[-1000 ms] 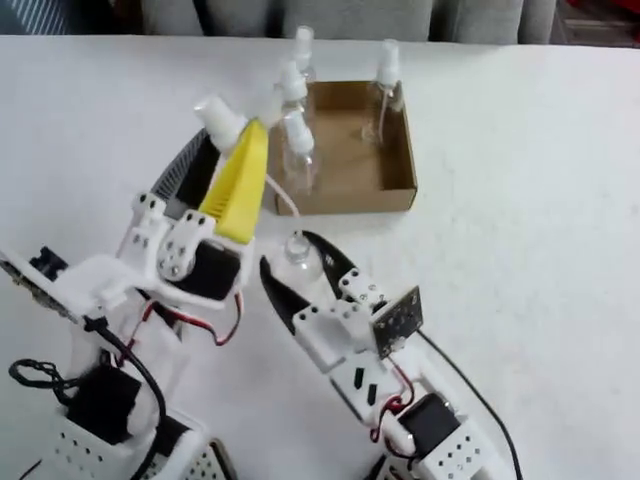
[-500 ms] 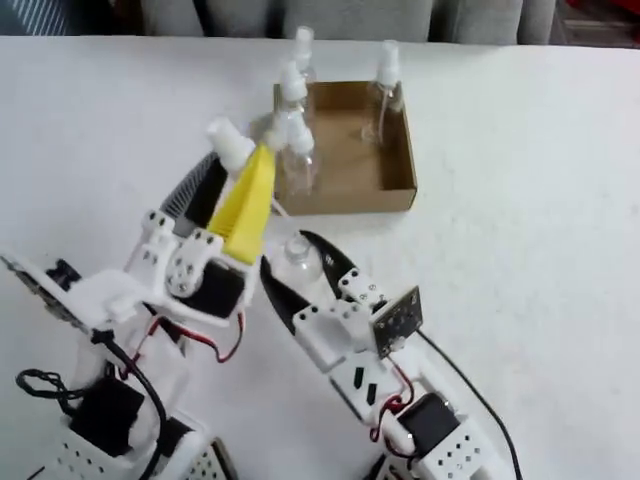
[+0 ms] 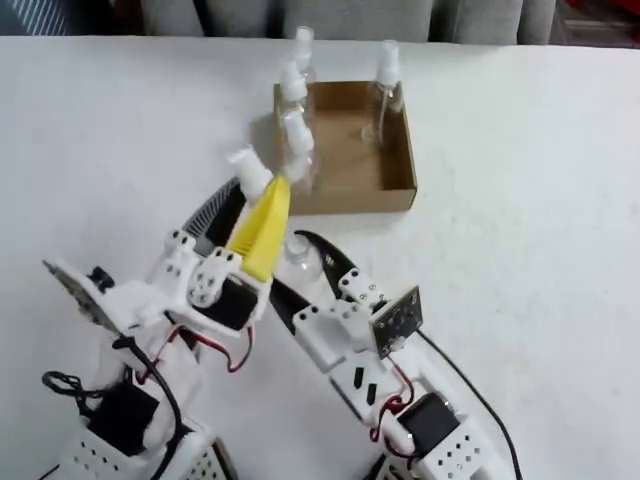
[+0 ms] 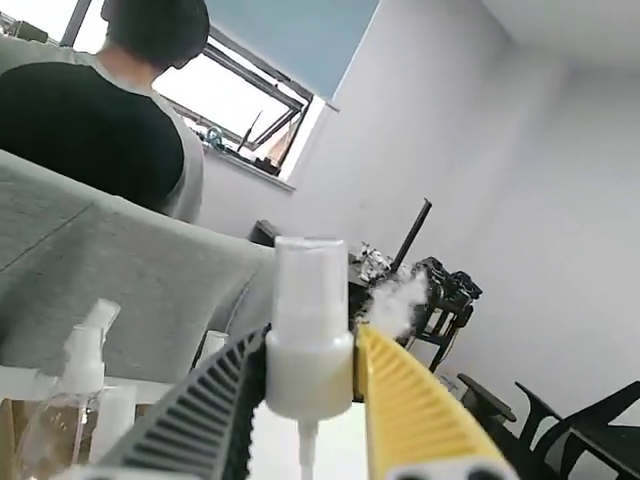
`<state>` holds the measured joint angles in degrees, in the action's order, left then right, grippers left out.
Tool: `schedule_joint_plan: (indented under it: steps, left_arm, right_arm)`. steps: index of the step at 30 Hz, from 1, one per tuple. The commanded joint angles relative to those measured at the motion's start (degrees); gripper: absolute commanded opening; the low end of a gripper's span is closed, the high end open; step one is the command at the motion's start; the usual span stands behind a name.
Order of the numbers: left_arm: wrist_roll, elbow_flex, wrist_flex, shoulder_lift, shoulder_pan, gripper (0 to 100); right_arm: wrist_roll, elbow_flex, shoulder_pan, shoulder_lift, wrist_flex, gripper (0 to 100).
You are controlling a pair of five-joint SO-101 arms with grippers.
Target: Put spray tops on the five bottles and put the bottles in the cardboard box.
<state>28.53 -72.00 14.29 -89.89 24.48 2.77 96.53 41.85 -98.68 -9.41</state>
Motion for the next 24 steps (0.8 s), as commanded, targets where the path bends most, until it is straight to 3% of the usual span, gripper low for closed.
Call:
schedule_joint_plan:
  steps: [1, 21, 24]
  left_arm:
    - [0.35, -1.05, -0.09, -0.75, 0.57, 2]
    - [0.18, -4.92, 1.41, -0.84, 3.82, 2]
    - [-4.4, -4.92, 2.64, -0.84, 3.82, 2]
  right_arm:
    - [0.62, 0.62, 0.4, -0.66, -0.92, 1.6]
    - [0.26, 0.62, 0.4, -0.66, -2.24, 1.5]
    - [0.18, 0.62, 0.57, -1.1, -3.56, 1.5]
